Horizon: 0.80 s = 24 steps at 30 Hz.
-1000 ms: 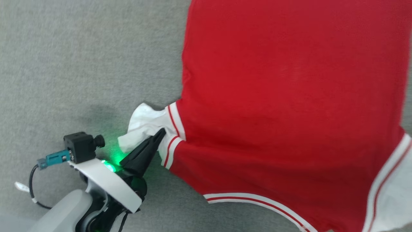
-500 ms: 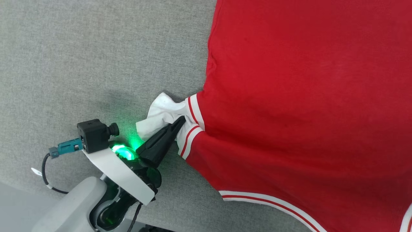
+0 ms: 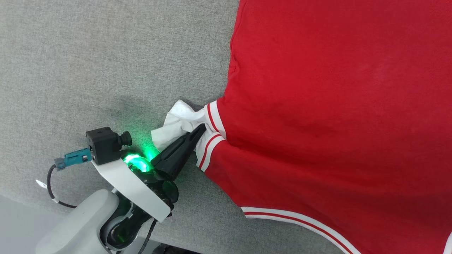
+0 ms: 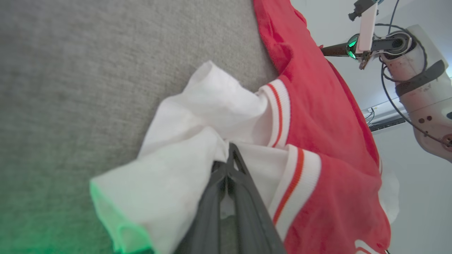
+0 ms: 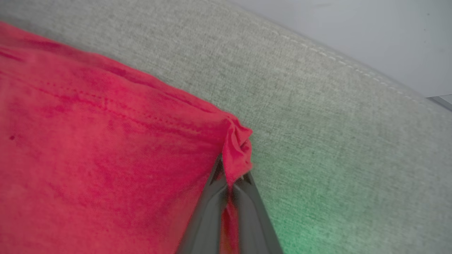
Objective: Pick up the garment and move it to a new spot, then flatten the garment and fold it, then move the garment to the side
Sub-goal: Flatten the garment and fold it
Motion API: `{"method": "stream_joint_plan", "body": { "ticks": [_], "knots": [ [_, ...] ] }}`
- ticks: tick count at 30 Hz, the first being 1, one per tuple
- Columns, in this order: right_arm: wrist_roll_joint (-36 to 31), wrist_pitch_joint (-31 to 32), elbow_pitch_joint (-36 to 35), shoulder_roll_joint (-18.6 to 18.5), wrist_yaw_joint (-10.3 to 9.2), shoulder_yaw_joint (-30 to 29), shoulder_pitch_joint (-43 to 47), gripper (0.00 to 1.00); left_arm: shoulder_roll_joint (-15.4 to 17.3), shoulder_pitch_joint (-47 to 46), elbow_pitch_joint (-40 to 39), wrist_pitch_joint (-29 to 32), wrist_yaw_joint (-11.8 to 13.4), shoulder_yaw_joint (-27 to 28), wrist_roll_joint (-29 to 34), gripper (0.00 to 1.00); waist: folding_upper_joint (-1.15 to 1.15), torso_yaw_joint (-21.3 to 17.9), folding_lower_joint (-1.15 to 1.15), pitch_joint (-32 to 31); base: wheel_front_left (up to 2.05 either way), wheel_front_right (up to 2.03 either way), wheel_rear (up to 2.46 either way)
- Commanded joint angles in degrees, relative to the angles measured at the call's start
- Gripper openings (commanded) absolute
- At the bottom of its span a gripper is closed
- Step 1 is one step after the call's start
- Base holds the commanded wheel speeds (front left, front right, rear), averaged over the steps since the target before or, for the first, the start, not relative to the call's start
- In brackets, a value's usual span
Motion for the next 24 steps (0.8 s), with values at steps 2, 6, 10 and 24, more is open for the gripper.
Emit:
{"method": "stream_joint_plan", "body": {
  "ticks": [2,6,10,24],
  "knots": [
    [-0.11,0.86,3.98,0.20,-0.04,2.22,5.47,0.00,-1.47,-1.00,7.02,1.29,1.82,-1.21,-1.21,0.00,-0.01,-0.14,0.01,0.10,0.00,0.00,0.00],
    [0.91,-1.44,2.94,0.75,-0.05,1.99,4.06,0.00,-1.23,-1.69,7.00,0.63,1.81,-1.80,-1.69,0.00,-0.01,-0.56,0.01,-0.19,0.00,0.00,0.00],
    [2.79,-3.33,0.20,0.65,-0.02,2.70,3.66,0.00,-0.83,-1.78,7.19,-0.34,1.81,-2.05,-2.17,0.00,-0.01,-1.31,0.01,-1.42,0.00,0.00,0.00],
    [14.07,-7.91,-18.89,-10.74,-0.03,6.07,17.74,0.00,2.83,3.33,6.41,-2.97,1.65,-0.16,-3.89,0.00,-0.01,-5.74,0.01,-10.63,0.00,0.00,0.00]
  ]
}}
